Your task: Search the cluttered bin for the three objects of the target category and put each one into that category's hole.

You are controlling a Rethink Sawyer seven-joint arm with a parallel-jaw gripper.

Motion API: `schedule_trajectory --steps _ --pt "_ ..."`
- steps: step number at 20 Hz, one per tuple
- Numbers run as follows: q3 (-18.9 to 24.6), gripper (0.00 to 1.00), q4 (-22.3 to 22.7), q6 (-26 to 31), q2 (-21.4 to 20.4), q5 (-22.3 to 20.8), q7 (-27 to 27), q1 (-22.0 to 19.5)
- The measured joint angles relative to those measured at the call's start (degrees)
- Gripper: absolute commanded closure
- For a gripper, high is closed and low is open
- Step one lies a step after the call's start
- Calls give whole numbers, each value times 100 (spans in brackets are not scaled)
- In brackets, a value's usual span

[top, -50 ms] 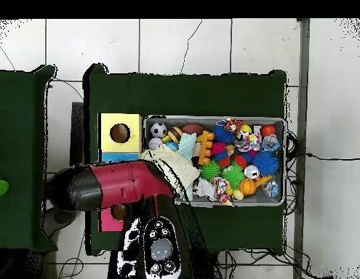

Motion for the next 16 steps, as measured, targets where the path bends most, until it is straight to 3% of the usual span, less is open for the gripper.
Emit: schedule_trajectory --steps 9,16 --pt "-267 100 -3 0 38 -2 0 4" --pt "-244 100 47 -262 322 189 -1 -161"
